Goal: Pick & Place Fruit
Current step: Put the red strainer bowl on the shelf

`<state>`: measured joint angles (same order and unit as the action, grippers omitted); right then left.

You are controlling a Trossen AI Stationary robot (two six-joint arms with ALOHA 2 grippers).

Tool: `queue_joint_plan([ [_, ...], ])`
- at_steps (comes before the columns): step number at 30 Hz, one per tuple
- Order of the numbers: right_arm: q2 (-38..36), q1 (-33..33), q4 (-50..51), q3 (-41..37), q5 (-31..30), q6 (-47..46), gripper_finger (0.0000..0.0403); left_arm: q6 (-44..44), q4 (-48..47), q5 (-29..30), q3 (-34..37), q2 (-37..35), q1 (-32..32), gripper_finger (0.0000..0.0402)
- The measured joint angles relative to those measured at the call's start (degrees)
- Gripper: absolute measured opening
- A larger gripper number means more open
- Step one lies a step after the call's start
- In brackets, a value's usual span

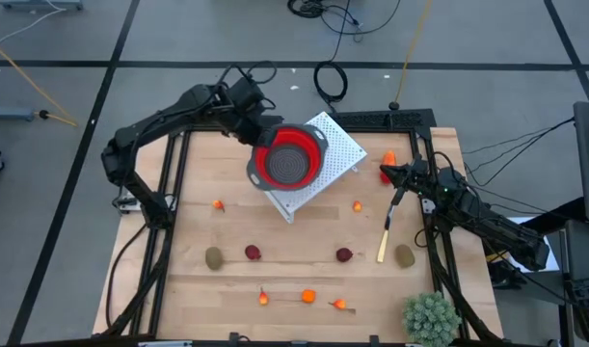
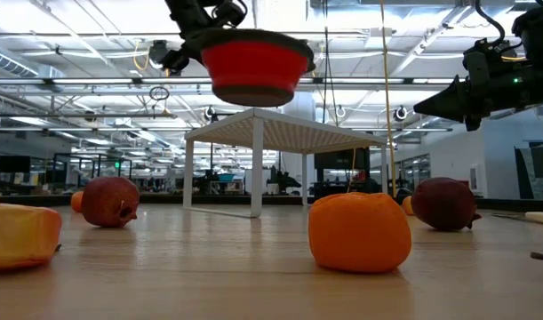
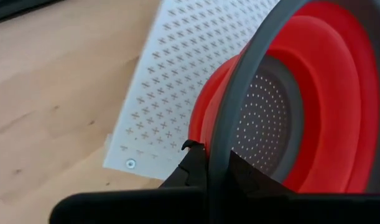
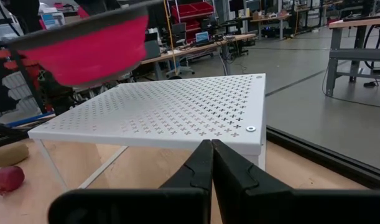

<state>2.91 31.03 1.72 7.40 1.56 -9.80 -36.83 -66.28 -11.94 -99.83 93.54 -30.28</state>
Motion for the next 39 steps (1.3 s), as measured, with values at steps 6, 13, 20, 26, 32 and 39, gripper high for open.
queue_joint_plan([
  [6,0.0,0.0,0.0,0.0,0.0,0.0,0.0,-3.8,-1.7,4.5,0.0,0.0,0.0,0.0004],
  [13,0.0,0.0,0.0,0.0,0.0,0.0,0.0,-3.8,-1.3,5.0,0.0,0.0,1.6,0.0004],
  [20,0.0,0.0,0.0,0.0,0.0,0.0,0.0,-4.3,0.5,4.5,1.7,-0.1,3.3,0.0004],
  [26,0.0,0.0,0.0,0.0,0.0,0.0,0.0,-7.2,0.6,4.4,4.4,-0.1,3.5,0.0011],
  [32,0.0,0.0,0.0,0.0,0.0,0.0,0.0,-7.8,3.2,3.6,4.6,-0.1,3.8,0.0012],
  [39,0.0,0.0,0.0,0.0,0.0,0.0,0.0,-7.3,3.4,3.0,4.6,0.2,5.1,0.0006],
])
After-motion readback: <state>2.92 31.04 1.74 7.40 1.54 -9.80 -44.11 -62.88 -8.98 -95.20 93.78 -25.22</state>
